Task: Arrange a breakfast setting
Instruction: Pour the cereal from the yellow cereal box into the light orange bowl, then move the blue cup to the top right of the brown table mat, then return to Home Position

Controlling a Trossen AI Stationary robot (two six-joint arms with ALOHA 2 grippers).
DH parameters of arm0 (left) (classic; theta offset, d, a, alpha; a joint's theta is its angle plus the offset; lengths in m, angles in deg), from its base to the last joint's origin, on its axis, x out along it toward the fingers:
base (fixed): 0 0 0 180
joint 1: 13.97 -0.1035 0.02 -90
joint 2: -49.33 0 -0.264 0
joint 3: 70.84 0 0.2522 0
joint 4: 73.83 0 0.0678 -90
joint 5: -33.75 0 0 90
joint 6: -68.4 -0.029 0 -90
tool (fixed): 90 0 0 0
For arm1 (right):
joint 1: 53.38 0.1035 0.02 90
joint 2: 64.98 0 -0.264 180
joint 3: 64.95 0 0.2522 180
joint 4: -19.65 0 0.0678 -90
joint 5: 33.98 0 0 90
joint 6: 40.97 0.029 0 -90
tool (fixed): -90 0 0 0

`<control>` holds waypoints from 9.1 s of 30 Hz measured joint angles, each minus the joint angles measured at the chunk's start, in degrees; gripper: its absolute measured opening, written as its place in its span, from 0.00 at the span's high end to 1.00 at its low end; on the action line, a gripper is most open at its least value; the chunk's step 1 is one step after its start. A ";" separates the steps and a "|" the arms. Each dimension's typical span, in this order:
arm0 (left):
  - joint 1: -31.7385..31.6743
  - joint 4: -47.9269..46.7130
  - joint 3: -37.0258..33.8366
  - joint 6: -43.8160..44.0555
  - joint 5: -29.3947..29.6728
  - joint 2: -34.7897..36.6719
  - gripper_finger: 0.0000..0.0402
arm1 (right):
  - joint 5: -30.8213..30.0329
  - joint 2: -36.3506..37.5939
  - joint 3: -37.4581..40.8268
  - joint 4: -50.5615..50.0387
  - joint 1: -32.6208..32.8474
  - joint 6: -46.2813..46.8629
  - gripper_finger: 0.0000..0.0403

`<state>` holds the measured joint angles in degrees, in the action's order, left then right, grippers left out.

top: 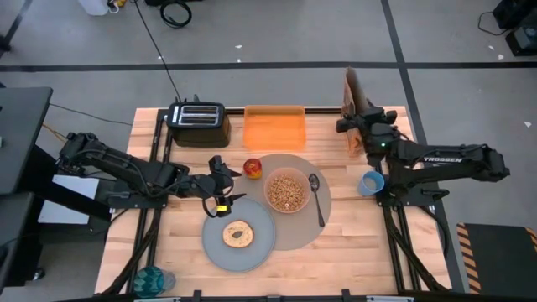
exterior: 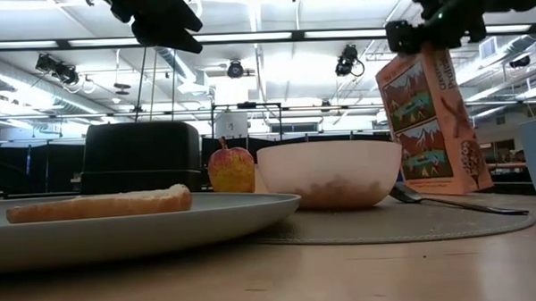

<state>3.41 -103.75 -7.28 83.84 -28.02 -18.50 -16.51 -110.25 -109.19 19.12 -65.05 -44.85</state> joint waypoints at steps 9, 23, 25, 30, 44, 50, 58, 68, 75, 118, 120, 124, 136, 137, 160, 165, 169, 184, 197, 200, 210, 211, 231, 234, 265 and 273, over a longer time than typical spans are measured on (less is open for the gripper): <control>0.00 0.11 0.00 0.46 -0.02 0.00 0.21 | -1.04 1.51 -2.97 9.15 2.55 -15.25 0.40; 0.00 0.29 0.00 0.90 0.00 0.00 0.21 | -2.44 1.85 -3.65 16.95 2.61 -27.97 0.40; 0.00 0.37 0.00 0.90 0.00 0.00 0.21 | -2.74 2.10 -3.65 17.74 2.78 -30.06 0.40; 0.00 1.26 0.00 0.90 0.00 -0.01 0.21 | -2.91 2.91 -3.65 18.06 5.30 -30.84 0.40; -0.02 2.98 0.00 0.82 0.00 -0.02 0.21 | -10.69 -4.89 -3.71 17.99 41.60 -36.57 0.40; 0.05 6.58 0.00 0.65 0.00 -0.02 0.21 | -3.46 -12.36 -3.71 17.74 52.94 -28.47 0.40; 1.75 9.53 0.00 0.88 0.00 -0.04 0.21 | 26.39 -17.60 -5.22 -5.15 54.69 11.07 0.41; 4.67 9.59 0.00 3.52 -0.02 -0.04 0.21 | 52.63 -23.09 -27.67 -86.87 49.15 52.54 0.46; 5.10 9.33 -0.01 3.23 -0.04 -1.01 0.21 | 63.10 -13.72 -24.60 -101.14 44.81 63.08 0.55; 3.03 10.29 0.02 1.37 0.02 -4.48 0.21 | 75.39 -23.12 -14.95 -89.02 24.83 36.94 0.87; 3.04 10.32 0.02 1.49 0.02 -4.48 0.21 | 75.31 -23.09 -14.98 -88.70 23.81 36.72 0.92; 3.06 10.34 0.02 1.51 0.02 -4.48 0.21 | 74.90 -22.88 -15.15 -89.11 22.29 36.68 0.97; 3.04 10.38 0.02 1.53 0.02 -4.46 0.21 | 67.98 -24.17 -26.58 -89.37 22.16 30.73 0.97; 3.04 10.36 0.02 1.53 0.02 -4.46 0.21 | 66.71 -25.01 -28.09 -89.34 22.02 29.19 0.97; 3.04 10.38 0.02 1.53 0.02 -4.44 0.21 | 66.28 -52.35 -49.77 -84.41 -4.08 -10.23 0.97; 3.04 10.39 0.02 1.53 0.02 -4.44 0.21 | 69.10 -53.49 -49.79 -79.28 -7.44 -12.62 0.97; 3.04 10.40 0.02 1.53 0.02 -4.44 0.21 | 71.72 -53.80 -49.83 -78.83 -6.60 -13.61 0.97; 3.04 10.49 0.02 1.53 0.01 -4.44 0.21 | 72.75 -54.14 -49.79 -79.83 -6.61 -15.22 0.97; 3.04 10.45 0.02 1.53 0.00 -4.44 0.21 | 73.32 -54.69 -49.79 -76.88 -12.53 -17.20 0.97; 3.04 10.47 0.02 1.53 0.00 -4.44 0.21 | 74.27 -56.50 -49.79 -76.97 -13.01 -17.32 0.97; 3.04 10.43 0.02 1.53 0.02 -4.44 0.21 | 73.46 -57.05 -49.88 -77.09 -11.99 -16.62 0.94; 3.04 10.43 0.02 1.53 0.02 -4.44 0.21 | 73.28 -57.05 -49.85 -77.08 -11.92 -16.07 0.93; 3.04 10.43 0.02 1.53 0.00 -4.44 0.21 | 70.50 -46.24 -49.77 -75.77 -7.08 -11.78 0.65; 3.04 10.43 0.02 1.53 0.01 -4.44 0.21 | 72.81 -41.27 -48.16 -72.59 -3.67 -6.68 0.66; 1.87 23.36 0.00 -2.76 3.97 -4.44 0.21 | 96.32 3.74 0.90 -24.44 6.32 0.92 0.98; 1.89 17.95 -1.81 -5.69 4.37 0.28 0.21 | 95.00 10.80 5.57 -18.39 5.91 -0.54 0.98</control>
<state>5.30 -85.80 -9.09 78.15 -23.65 -18.22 78.49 -99.46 -103.62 0.73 -59.14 -45.39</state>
